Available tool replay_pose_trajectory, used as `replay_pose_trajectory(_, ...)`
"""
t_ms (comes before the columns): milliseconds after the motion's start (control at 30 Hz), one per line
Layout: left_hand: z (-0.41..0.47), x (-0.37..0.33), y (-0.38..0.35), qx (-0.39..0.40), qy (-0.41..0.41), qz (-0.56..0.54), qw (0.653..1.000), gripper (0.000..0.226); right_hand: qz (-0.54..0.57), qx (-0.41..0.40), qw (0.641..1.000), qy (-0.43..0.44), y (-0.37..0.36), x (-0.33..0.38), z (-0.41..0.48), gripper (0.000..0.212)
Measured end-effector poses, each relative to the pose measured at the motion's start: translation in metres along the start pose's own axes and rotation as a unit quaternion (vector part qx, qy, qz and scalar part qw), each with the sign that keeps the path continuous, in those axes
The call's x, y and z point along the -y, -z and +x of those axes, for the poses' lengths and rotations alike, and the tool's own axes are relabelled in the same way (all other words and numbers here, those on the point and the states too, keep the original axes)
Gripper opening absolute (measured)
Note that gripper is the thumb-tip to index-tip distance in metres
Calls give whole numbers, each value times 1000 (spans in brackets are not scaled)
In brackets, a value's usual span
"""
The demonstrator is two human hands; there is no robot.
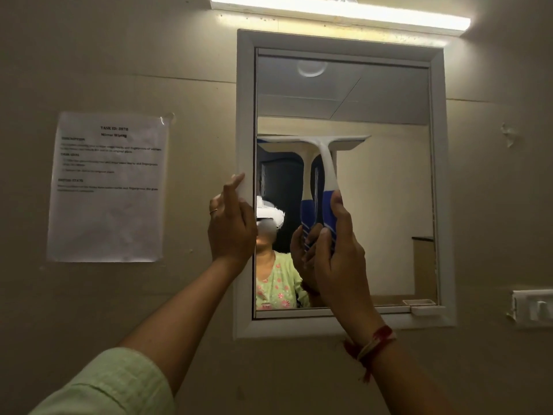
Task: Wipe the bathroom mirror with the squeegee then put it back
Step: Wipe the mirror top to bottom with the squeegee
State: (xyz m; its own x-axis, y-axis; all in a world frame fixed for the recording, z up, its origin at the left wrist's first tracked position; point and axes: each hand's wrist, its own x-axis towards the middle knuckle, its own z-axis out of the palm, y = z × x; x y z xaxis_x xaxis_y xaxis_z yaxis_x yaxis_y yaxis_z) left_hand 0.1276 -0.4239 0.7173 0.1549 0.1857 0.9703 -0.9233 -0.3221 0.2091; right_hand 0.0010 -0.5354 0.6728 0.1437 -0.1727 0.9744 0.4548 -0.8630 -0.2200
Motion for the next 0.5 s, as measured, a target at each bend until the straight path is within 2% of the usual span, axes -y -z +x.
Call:
replay_pose_trajectory(333, 0, 2, -2, 1, -14, 1, 1000, 36, 38, 9, 999, -25, -2, -3, -42, 43)
replay_pose_trajectory(500, 0, 3, -3, -4, -13, 1, 1000, 38, 48, 21, 998, -34, -1, -6, -58, 47)
